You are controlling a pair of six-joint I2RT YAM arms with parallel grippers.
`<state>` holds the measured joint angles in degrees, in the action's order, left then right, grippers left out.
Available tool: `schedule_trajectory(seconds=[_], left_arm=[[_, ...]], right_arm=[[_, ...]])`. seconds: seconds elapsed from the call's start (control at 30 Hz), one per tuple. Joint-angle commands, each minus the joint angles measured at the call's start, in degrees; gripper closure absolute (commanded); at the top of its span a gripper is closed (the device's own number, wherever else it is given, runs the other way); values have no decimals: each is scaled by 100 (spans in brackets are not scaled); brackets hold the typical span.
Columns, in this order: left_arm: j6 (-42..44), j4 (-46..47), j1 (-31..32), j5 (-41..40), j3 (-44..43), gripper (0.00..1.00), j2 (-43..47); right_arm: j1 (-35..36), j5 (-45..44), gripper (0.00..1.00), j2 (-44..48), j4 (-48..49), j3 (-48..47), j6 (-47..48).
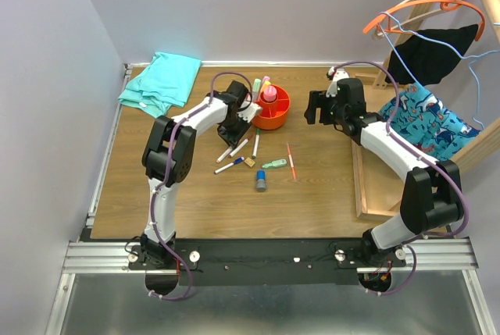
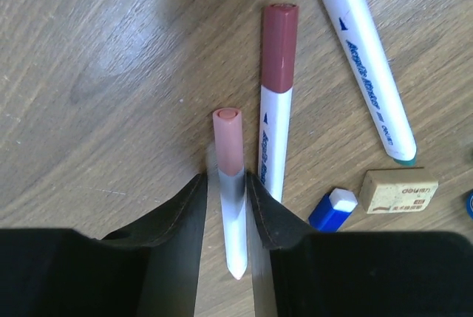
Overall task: Sort the stationery into containers
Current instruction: Pick up the pen from the center of the board, then place the pen in the storage box.
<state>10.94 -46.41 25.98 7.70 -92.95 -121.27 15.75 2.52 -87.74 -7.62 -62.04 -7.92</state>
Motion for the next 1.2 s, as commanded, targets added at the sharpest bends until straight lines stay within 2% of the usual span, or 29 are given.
schedule_trajectory(seconds=[0.0, 0.1, 0.3, 0.5, 0.63, 0.67, 0.77, 0.87, 0.9, 0.97, 1.0, 1.17], left_arm=[[-127, 132, 179, -190, 4, 64, -335], [-154, 194, 180, -313, 127, 66, -336], [-153, 255, 162, -270, 444, 81, -117], [-31, 28, 22, -24, 216, 84, 648], [110, -70, -49, 371, -188, 84, 1314], [136, -44, -58, 677, -232, 84, 1421], [93, 543, -75, 1370, 20, 84, 1913], [-205, 1834, -84, 1812, 748, 86, 2414], [-319, 2621, -93, 2031, 934, 87, 2511], [-652, 3503, -110, 2305, 1277, 87, 2696], [-759, 4291, -110, 2488, 1523, 87, 2714], [-1497, 5378, -163, 2534, 1306, 87, 2082]], right_arm=[[-19, 46, 12, 38, 94, 122, -34], [-19, 38, 12, 73, 94, 148, -25], [-19, 38, 12, 126, 94, 184, -8], [-19, 20, 12, 100, 102, 113, 28], [-19, 20, 12, 73, 67, 34, 72], [-19, 11, 12, 65, 59, 25, 89], [-19, -24, 12, 56, 59, -10, 151], [-19, -50, 12, 47, 50, -36, 203], [-19, -59, 12, 47, 32, -45, 221], [-19, -76, 12, 38, 15, -80, 247], [-10, -85, 12, 38, -3, -89, 282], [-19, -121, 12, 12, -12, -80, 318]])
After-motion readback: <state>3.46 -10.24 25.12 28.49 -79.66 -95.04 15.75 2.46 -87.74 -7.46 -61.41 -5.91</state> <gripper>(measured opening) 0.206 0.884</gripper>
